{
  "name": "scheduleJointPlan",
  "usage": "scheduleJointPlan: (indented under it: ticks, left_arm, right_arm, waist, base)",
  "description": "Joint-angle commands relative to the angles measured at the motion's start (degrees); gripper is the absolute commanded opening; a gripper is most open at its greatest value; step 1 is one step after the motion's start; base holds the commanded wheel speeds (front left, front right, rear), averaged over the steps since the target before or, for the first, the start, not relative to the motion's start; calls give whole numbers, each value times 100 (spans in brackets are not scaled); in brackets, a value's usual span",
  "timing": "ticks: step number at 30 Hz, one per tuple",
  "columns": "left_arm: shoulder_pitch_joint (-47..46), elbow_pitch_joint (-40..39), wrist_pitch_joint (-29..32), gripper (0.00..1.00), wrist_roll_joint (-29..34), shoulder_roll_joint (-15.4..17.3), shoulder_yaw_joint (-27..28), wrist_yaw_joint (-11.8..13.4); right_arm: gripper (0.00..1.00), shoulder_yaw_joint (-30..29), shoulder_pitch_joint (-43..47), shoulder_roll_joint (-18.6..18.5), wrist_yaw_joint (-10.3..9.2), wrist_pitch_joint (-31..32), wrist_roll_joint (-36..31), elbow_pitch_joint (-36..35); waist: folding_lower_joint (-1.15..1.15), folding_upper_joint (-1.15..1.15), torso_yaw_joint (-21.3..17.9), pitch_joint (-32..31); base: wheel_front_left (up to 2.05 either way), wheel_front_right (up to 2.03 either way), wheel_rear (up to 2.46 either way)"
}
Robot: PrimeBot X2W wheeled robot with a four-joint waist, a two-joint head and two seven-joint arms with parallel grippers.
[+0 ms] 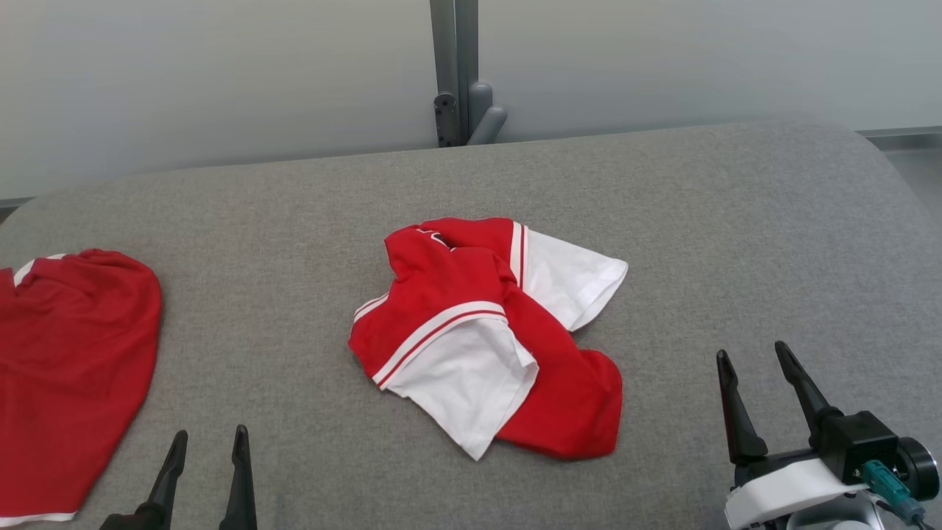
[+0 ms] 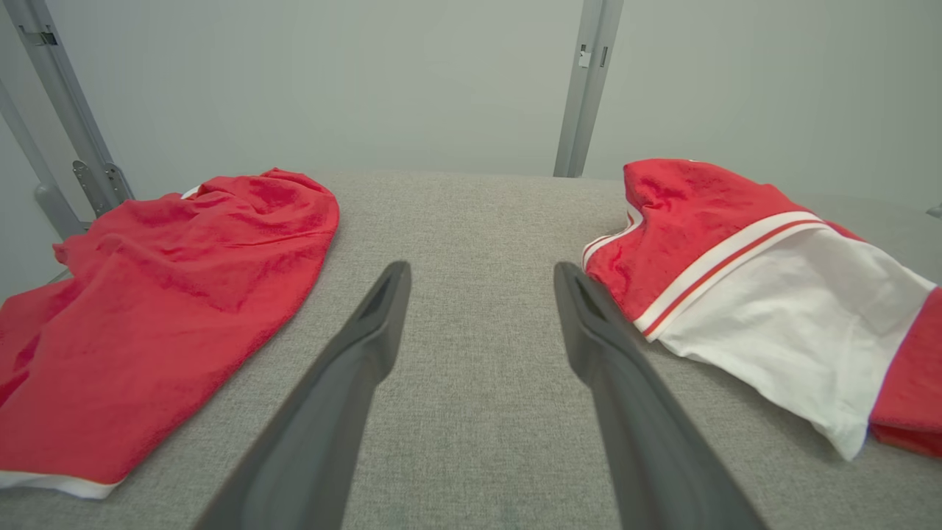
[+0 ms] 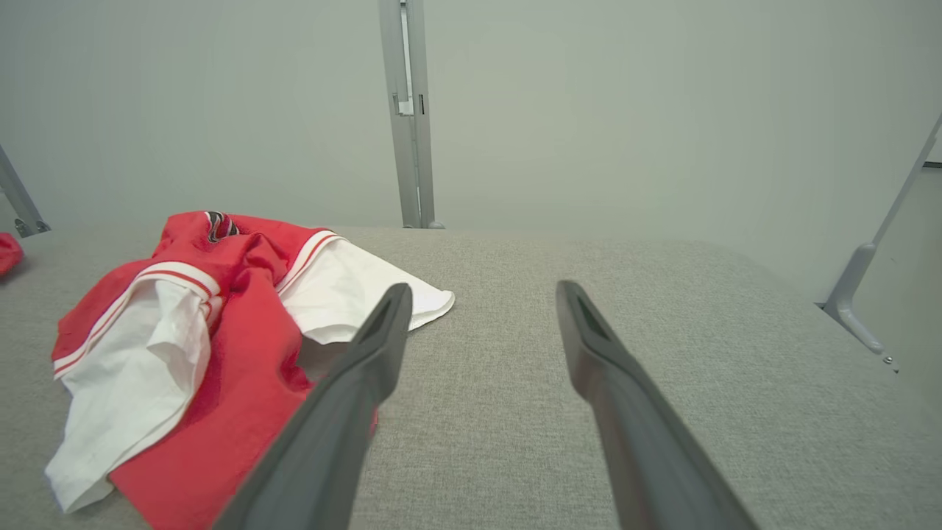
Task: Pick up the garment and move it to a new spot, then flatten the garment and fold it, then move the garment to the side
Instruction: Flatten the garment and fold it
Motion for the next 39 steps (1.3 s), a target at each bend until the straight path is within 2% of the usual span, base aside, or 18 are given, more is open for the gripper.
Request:
scheduleJointPlan:
  ticks: [1,8,13,16,19,20,23,28,31,33,39]
  left_arm:
    - [4,-38,-2,100,-9,-5,19,-14]
    - [-322,30,-2,100,-126,-86,-460,-15]
    - [-851,396,25,100,-496,-160,-1269,-15]
    - [-1251,597,382,100,-734,-178,-1895,-15]
    - [-1606,697,794,100,-1304,-182,-2362,36]
    - [-1606,697,794,100,-1304,-182,-2362,36]
    - [-1960,834,1217,100,-1650,-186,-2851,300]
    - [-2485,1026,1797,100,-2086,-182,-3293,1130]
    - [-2713,1244,1982,100,-2019,-180,-3423,1561]
    - [-2837,1352,2034,100,-2044,-180,-3446,1655]
    - [-2905,1679,2065,100,-2056,-123,-3474,1712]
  right_arm:
    - [100,19,-76,13,-10,9,21,-55]
    - [100,96,-166,-32,-9,9,16,-185]
    - [100,151,-208,-47,-9,9,19,-222]
    - [100,168,-244,-31,-9,9,32,-243]
    - [100,179,-302,-2,-9,9,46,-267]
    - [100,179,-302,-2,-9,9,46,-267]
    - [100,199,-333,25,-9,9,64,-280]
    - [100,203,-379,53,-9,9,95,-304]
    - [100,186,-402,63,-10,9,110,-321]
    - [100,180,-404,72,-9,9,119,-327]
    - [100,130,-404,83,-9,9,133,-337]
  waist:
    - [0,0,1,6]
    - [0,0,-45,59]
    - [0,0,-217,132]
    - [0,0,-372,187]
    - [0,0,-548,266]
    - [0,0,-548,266]
    - [0,0,-733,344]
    - [0,0,-1006,489]
    - [0,0,-1123,562]
    - [0,0,-1176,598]
    - [0,0,-1248,632]
  base:
    - [0,0,0]
    - [0,0,0]
    - [0,0,0]
    - [0,0,0]
    - [0,0,0]
    - [0,0,0]
    - [0,0,0]
    - [0,0,0]
    - [0,0,0]
    - [0,0,0]
    - [0,0,0]
